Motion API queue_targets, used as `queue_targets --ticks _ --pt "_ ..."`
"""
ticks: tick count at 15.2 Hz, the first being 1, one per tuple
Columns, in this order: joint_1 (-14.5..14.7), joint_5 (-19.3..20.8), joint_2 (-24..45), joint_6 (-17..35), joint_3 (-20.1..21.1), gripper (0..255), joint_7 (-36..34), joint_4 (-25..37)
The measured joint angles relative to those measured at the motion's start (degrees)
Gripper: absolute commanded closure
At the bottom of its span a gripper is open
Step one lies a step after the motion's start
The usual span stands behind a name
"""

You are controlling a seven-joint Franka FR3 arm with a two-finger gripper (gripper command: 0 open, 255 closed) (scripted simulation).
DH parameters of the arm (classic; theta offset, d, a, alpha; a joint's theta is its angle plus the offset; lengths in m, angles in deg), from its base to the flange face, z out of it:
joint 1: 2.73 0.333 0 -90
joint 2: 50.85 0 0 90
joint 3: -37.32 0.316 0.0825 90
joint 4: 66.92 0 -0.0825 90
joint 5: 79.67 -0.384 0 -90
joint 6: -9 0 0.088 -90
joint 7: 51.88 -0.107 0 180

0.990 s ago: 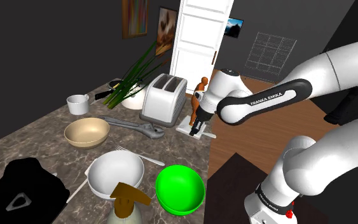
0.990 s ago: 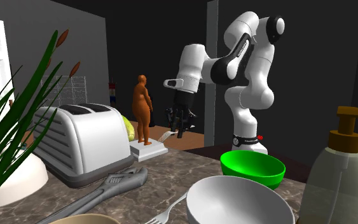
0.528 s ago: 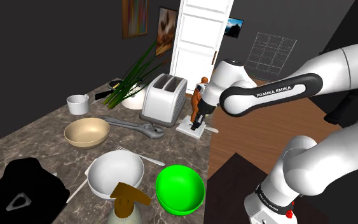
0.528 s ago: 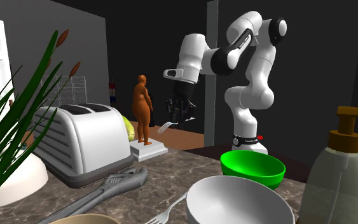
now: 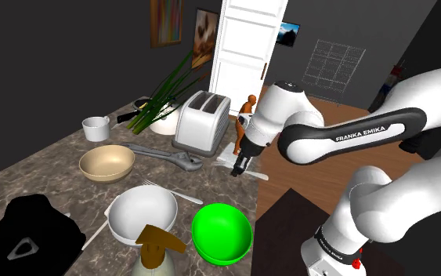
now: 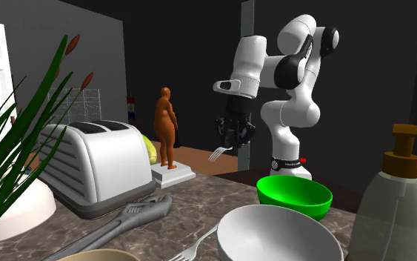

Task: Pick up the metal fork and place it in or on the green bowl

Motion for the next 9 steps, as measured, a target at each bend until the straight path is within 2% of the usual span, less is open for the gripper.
queue_targets --ticks 2,9 --pt "1.7 -1.1 -1.6 -0.6 2.3 255 -2.9 -1.1" --pt "6.9 -4.6 0.9 0.0 12.9 255 -15.3 0.4"
